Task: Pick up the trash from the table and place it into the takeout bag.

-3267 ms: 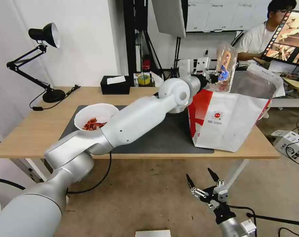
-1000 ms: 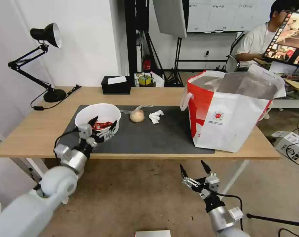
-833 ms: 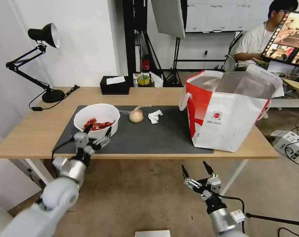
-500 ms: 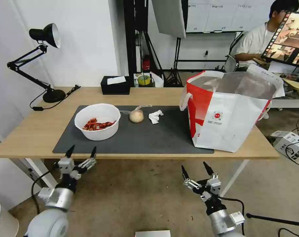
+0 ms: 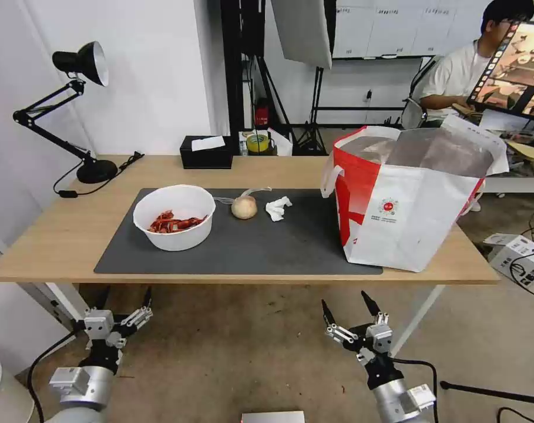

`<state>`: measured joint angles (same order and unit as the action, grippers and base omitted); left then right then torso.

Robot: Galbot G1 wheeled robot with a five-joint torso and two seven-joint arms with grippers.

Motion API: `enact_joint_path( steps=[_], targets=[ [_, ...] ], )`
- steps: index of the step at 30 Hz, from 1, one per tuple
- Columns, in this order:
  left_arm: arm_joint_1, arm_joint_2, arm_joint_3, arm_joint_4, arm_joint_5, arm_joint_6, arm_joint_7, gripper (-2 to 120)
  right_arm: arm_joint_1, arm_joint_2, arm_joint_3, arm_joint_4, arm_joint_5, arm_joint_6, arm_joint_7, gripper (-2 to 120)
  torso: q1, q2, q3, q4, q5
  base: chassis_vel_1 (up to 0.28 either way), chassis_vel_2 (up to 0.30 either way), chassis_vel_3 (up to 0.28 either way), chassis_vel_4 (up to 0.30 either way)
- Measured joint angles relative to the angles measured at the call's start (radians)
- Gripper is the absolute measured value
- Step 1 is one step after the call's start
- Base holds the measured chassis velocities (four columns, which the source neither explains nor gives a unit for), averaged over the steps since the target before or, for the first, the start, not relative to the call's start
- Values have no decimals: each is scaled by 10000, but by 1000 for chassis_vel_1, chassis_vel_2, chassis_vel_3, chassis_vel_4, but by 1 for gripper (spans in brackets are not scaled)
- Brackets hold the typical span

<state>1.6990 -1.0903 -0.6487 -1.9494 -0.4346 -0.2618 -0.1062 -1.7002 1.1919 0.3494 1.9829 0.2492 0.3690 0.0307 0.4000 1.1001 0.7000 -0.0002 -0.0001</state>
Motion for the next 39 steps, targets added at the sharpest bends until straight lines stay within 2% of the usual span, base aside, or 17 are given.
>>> enact_joint_path(
  steps=[13,21,31,36,38,39],
  targets=[
    [195,9,-77,-52,-126,-159,272,100,-91,175,-102,71,-175,6,-21,100,0,-1,0,1,0,0,0,0,0],
    [114,-46,63,44,-81,-183,348,100,80,-9,-199,279,-26,-239,-29,100,0,-1,0,0,0,0,0,0,0],
    [-34,-1,109,110,-95,-183,352,100,1570,-864,-927,611,754,-1251,-78,100,0,-1,1,1,1,0,0,0,0],
    [-16,-15,109,64,-105,-167,341,100,2855,-1524,-1633,658,1238,-1749,-258,100,0,-1,1,2,1,0,0,0,0],
    [0,0,93,26,-104,-153,331,100,3760,-1896,-2165,653,1402,-2211,23,100,0,-1,1,3,0,0,0,0,0],
    [0,0,93,26,-104,-153,331,100,3760,-1896,-2165,653,1402,-2211,23,100,0,-1,1,3,0,0,0,0,0]
  ],
)
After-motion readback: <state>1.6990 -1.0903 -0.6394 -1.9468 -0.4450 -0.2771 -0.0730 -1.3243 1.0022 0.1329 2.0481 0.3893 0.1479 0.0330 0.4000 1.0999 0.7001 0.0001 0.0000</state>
